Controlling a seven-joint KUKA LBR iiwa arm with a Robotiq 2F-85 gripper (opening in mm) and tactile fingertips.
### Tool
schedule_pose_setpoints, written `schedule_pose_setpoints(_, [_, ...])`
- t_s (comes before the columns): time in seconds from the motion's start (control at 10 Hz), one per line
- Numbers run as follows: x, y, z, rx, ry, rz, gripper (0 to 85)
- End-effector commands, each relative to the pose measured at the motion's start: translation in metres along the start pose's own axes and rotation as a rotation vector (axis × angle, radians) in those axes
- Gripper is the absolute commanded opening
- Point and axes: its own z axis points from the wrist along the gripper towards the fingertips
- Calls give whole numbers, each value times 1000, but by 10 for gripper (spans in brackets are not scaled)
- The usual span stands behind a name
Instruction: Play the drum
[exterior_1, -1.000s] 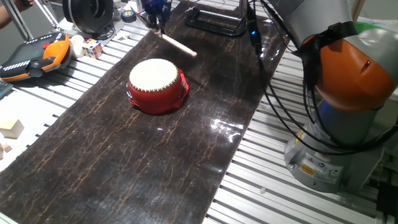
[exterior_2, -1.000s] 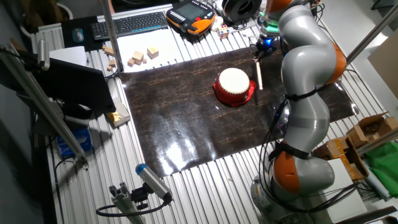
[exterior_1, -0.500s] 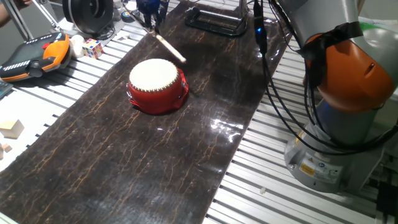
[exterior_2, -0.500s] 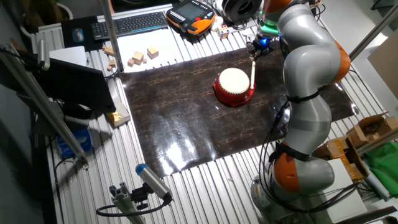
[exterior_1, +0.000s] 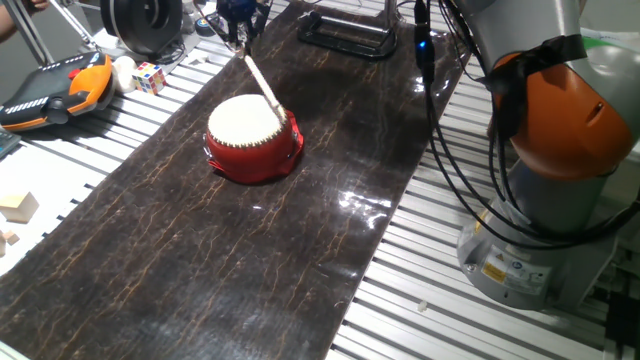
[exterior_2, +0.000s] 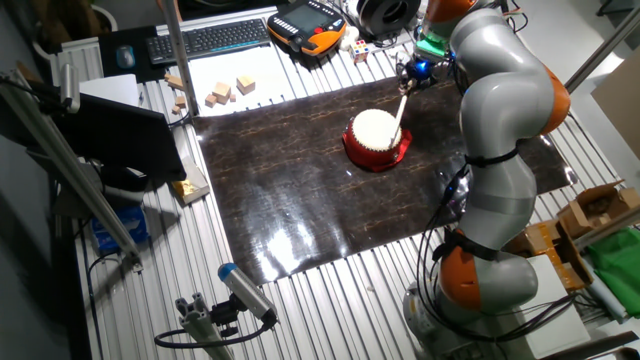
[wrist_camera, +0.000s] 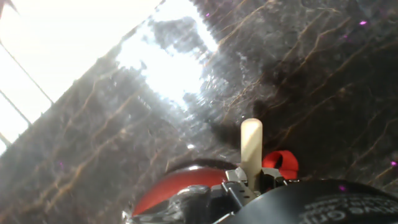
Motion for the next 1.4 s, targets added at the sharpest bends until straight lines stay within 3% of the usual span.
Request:
schedule_pose_setpoints(0.0, [-3, 0, -2, -26, -5, 189, 7])
schedule_pose_setpoints(0.1, [-5, 1, -4, -45, 1, 216, 7])
schedule_pose_setpoints(0.6, [-10, 10, 6, -28, -97, 236, 17])
schedule_pose_setpoints(1.1, [-16, 13, 15, -6, -166, 211, 17])
schedule_pose_setpoints(1.3, [-14, 11, 11, -6, -110, 198, 10])
